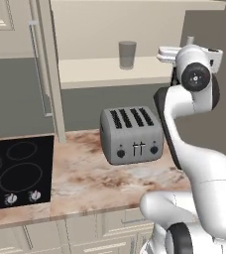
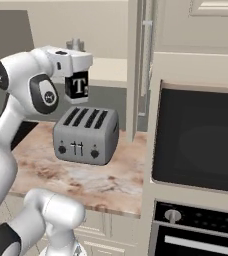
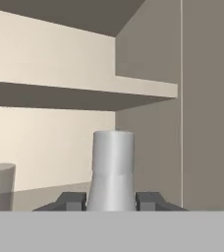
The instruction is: There is a bowl on the dining counter. Grab a lemon wedge from the fridge and place it in the bowl. Then get the liquor bottle and glass cup from the cabinet and place them next to the bowl.
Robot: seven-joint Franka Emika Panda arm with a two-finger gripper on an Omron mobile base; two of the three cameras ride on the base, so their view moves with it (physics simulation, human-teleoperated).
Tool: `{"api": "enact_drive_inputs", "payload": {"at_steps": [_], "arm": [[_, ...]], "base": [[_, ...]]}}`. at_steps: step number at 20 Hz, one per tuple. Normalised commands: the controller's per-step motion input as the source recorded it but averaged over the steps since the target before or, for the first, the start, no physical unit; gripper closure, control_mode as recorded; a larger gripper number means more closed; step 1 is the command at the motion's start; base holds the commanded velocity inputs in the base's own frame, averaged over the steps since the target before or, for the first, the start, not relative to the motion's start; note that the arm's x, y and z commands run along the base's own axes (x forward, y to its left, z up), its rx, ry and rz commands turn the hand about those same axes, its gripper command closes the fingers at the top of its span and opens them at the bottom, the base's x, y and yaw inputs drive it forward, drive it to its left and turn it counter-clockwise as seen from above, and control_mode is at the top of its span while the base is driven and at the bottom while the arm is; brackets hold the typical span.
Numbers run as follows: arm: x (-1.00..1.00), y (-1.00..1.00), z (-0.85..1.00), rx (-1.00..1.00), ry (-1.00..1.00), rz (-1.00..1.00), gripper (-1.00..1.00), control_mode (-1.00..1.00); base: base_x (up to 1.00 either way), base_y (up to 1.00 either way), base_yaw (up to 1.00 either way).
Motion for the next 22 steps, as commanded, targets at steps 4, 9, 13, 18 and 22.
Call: {"api": "enact_drive_inputs", "payload": {"at_steps": [4, 9, 13, 18, 22], "arm": [[-1.0, 0.18, 0.01, 0.0, 0.0, -0.1, 1.0, -1.0], [-0.96, 0.22, -0.13, 0.0, 0.04, -0.06, 1.0, -1.0], [-0.93, 0.16, -0.24, 0.0, 0.01, -0.06, 1.0, -1.0], [-0.93, 0.08, -0.19, 0.0, 0.01, -0.07, 1.0, -1.0], [-0.94, 0.16, -0.33, 0.0, 0.0, -0.04, 1.0, -1.0]], "base": [[0.0, 0.0, 0.0], [0.0, 0.0, 0.0], [0.0, 0.0, 0.0], [0.0, 0.0, 0.0], [0.0, 0.0, 0.0]]}}
